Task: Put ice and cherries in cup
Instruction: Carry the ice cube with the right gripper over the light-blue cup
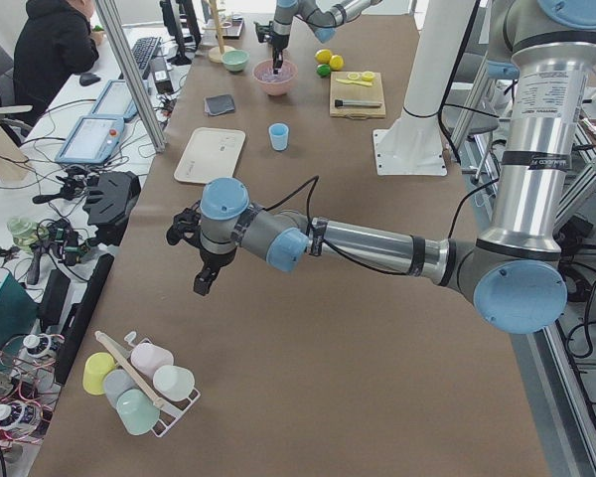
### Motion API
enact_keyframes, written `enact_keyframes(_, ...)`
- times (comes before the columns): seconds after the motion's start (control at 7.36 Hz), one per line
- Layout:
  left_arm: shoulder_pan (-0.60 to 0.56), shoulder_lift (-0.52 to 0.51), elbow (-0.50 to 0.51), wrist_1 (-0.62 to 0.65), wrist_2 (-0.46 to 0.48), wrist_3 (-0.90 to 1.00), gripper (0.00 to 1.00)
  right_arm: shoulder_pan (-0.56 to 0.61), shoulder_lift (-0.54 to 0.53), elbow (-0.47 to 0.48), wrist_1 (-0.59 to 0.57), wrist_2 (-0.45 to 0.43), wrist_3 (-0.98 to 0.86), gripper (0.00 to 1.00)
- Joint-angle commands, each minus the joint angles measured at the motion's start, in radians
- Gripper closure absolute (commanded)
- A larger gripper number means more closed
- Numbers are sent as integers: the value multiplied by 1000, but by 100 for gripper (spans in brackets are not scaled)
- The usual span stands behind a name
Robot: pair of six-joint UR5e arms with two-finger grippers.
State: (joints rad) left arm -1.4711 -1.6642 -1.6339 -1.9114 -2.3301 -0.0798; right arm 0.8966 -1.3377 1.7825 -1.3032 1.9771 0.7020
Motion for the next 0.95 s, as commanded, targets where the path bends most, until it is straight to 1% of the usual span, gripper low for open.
enact_keyframes(0.0,0,1,-4,0,-3,0,2,10,154,32,-158,11,51,100)
enact_keyframes(0.14,0,1,-4,0,-3,0,2,-11,260,23,-250,12,126,100)
enact_keyframes(0.27,0,0,-6,0,-3,0,2,-33,331,20,-296,12,180,100)
enact_keyframes(0.41,0,-2,-6,0,-3,0,2,-72,386,5,-300,5,261,100)
enact_keyframes(0.54,0,-2,-7,0,-3,0,2,-117,475,-59,-300,-6,327,100)
enact_keyframes(0.68,0,-2,-6,0,-3,0,2,-186,515,-81,-292,-88,408,100)
enact_keyframes(0.81,-3,-2,-10,0,-3,-2,2,-239,540,-100,-291,-125,456,100)
